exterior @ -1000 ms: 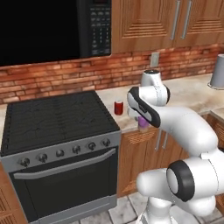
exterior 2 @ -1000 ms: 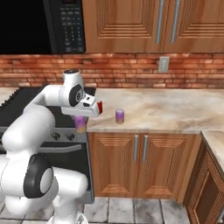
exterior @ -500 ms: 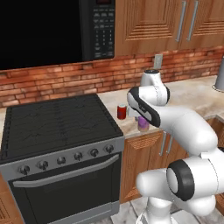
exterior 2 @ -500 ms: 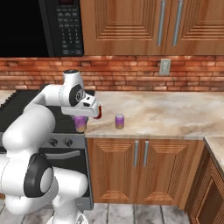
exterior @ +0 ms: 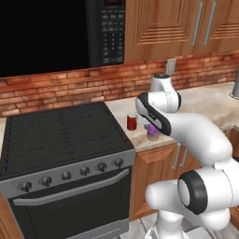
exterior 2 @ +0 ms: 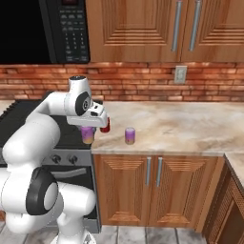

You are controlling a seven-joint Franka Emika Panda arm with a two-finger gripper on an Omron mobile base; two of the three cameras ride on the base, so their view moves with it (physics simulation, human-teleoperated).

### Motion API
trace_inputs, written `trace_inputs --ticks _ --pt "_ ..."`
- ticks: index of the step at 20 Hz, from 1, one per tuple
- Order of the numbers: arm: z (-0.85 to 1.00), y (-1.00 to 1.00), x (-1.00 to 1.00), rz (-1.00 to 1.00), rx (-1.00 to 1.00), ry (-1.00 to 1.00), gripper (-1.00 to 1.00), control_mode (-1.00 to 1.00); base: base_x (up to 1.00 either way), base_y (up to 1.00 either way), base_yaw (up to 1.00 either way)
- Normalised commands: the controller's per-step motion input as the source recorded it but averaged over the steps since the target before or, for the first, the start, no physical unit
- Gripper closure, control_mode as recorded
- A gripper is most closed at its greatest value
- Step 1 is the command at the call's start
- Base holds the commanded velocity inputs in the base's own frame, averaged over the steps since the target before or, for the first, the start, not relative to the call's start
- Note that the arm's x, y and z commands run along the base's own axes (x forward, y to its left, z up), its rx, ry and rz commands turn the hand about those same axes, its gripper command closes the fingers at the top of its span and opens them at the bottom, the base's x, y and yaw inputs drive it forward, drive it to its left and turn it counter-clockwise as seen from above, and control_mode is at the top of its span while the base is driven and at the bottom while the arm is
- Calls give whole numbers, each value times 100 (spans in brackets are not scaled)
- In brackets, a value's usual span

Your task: Four empty soda cans are scattered around the kitchen. Gather all the cans and cluster them next to the stove for recycling.

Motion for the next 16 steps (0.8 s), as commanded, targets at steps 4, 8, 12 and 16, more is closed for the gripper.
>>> trace_inputs --ticks 4,8,12,16 --pt "0 0 0 0 0 0 100 100 39 0 0" --pt "0 0 0 0 0 0 100 100 37 0 0" --pt "0 0 0 0 0 0 100 100 34 0 0" --pt "0 0 0 0 0 0 100 100 26 0 0"
